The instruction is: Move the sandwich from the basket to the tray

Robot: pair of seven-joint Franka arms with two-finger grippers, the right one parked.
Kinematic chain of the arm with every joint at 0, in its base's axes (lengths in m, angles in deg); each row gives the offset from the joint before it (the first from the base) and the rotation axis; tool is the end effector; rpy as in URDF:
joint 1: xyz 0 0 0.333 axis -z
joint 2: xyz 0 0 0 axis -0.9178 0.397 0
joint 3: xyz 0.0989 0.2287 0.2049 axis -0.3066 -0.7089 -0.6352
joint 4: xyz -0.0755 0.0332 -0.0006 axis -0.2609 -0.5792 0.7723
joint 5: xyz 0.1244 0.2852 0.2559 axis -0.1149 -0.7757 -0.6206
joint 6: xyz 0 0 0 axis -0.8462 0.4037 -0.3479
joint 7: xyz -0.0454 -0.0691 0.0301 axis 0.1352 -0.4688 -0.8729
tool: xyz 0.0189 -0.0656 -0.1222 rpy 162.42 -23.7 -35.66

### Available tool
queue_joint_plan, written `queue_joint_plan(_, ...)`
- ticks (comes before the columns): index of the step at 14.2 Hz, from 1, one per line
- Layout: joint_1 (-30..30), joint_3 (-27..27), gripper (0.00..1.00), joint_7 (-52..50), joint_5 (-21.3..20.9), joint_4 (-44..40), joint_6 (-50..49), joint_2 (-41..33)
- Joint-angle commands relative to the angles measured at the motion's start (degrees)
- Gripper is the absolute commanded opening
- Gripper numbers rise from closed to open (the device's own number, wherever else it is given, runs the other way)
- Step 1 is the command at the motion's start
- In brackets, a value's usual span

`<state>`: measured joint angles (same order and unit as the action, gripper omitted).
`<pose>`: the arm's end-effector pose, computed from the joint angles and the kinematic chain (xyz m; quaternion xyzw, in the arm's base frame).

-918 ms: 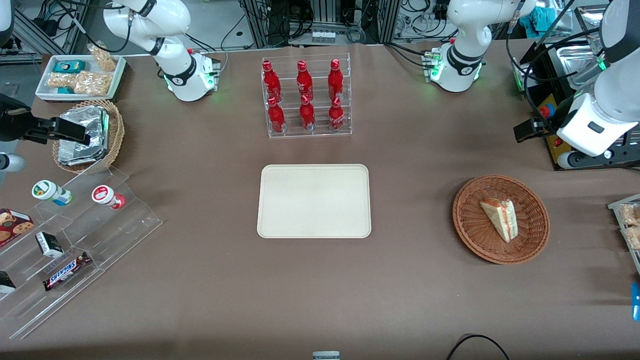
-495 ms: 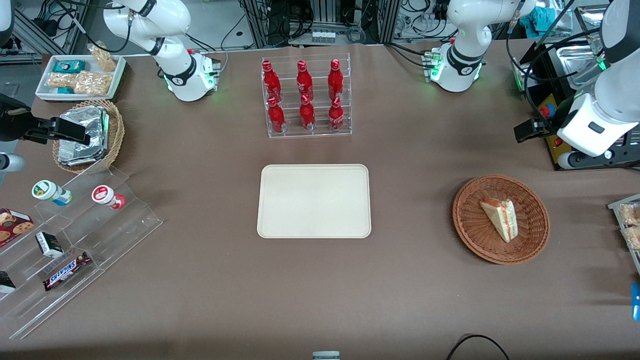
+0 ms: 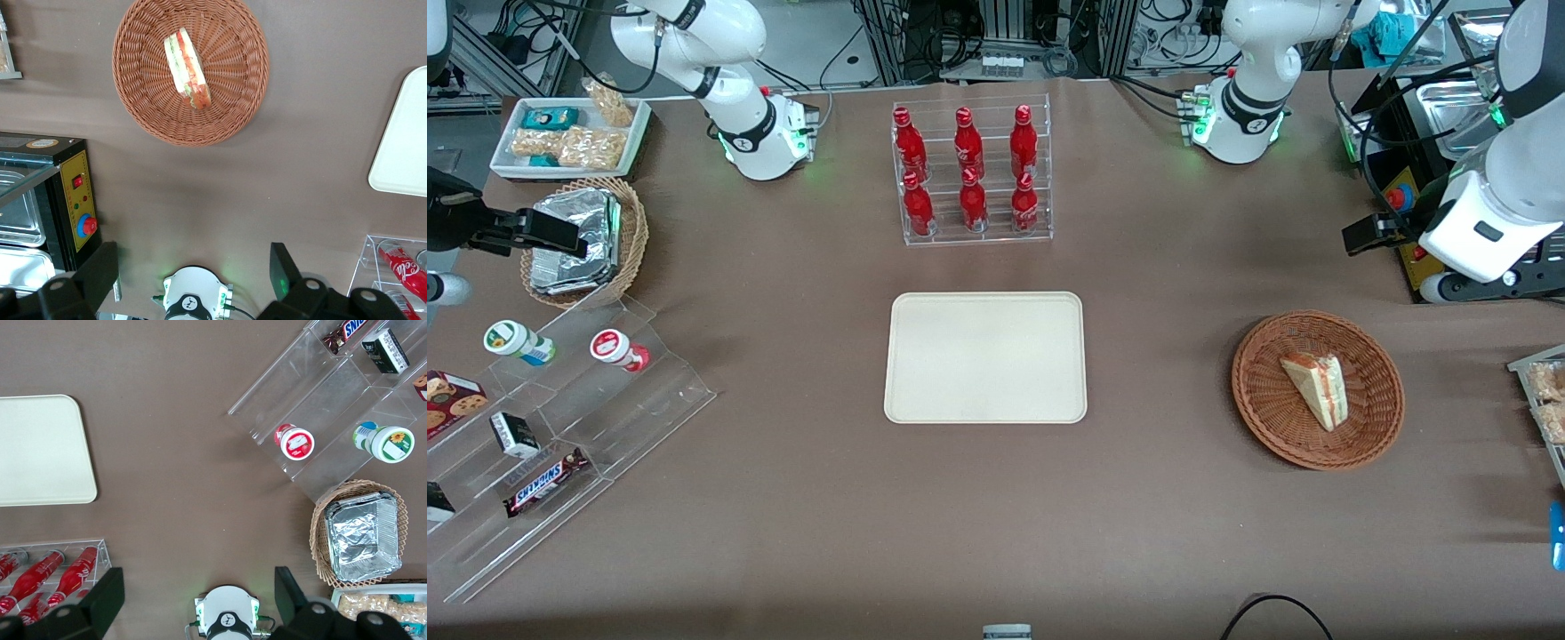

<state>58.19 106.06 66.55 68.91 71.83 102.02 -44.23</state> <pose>0.5567 -0.0584 0.5727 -0.9902 -0.0500 0.1210 0.0487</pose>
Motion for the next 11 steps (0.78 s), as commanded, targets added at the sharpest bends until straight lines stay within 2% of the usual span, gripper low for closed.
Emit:
queue_joint_plan(1, -0.9, 0.4, 1.0, 0.6, -0.7, -0.9, -0.5, 1.0)
queue_joint_plan(11, -3.0, 0.4, 1.0, -0.6, -0.1, -0.6, -4.4, 2.5)
